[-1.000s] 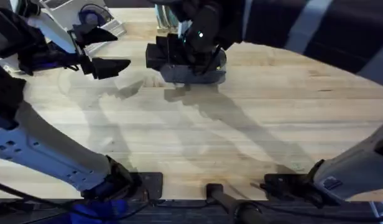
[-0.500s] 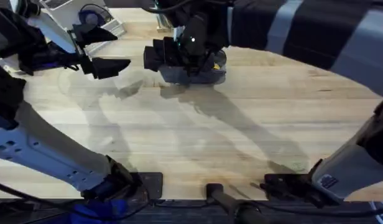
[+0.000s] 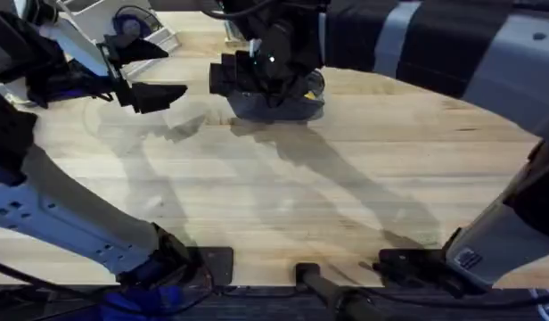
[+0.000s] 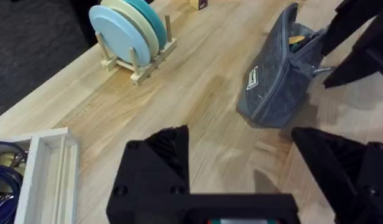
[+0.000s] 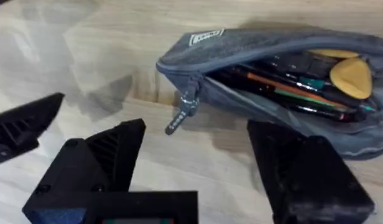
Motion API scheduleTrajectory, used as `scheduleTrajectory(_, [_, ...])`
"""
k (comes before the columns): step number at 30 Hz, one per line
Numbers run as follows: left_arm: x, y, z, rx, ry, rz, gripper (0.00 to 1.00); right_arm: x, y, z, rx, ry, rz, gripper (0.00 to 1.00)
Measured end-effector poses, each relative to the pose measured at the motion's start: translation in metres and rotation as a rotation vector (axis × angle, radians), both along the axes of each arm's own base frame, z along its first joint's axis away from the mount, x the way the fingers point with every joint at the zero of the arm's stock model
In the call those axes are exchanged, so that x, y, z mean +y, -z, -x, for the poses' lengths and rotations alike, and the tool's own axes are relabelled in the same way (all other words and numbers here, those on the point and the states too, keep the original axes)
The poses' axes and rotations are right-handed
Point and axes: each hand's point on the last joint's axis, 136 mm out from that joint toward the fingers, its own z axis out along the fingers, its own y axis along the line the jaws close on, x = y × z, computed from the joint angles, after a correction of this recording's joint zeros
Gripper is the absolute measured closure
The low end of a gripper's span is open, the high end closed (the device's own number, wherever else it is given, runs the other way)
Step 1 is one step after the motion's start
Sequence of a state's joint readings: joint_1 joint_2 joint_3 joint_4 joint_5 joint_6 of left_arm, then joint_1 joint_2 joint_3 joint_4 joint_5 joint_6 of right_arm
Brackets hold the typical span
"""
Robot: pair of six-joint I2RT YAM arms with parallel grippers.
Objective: Unzip the bag, pick up the pens from the table one at a time and place them inside, then zip the bag closed.
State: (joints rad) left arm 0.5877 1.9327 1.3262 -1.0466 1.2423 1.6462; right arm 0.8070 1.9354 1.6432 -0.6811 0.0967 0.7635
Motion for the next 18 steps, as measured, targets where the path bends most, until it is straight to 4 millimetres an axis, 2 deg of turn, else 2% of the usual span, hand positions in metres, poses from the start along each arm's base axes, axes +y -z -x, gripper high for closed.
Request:
scheduleTrajectory(2, [0.0,0.0,0.0,0.0,0.0,0.0,0.007,0.003,-0.004,-0.004,-0.012,0.004,-0.004,0.007])
scheduleTrajectory(3, [0.0,0.0,0.0,0.0,0.0,0.0,0.007,0.011,-0.007,-0.013,-0.027,0.006,-0.012,0.008])
scheduleTrajectory(5, [0.0,0.0,0.0,0.0,0.0,0.0,0.007,0.016,-0.003,-0.019,-0.026,0.006,-0.007,0.008])
scheduleTrajectory(10, [0.0,0.0,0.0,0.0,0.0,0.0,0.007,0.019,0.012,-0.021,0.006,-0.001,0.041,0.009])
scheduleTrajectory(14, [0.0,0.0,0.0,0.0,0.0,0.0,0.008,0.018,0.013,-0.023,-0.001,0.003,0.057,0.062])
scheduleTrajectory(18, [0.0,0.0,0.0,0.0,0.0,0.0,0.007,0.018,0.012,-0.024,-0.004,0.005,0.059,0.066])
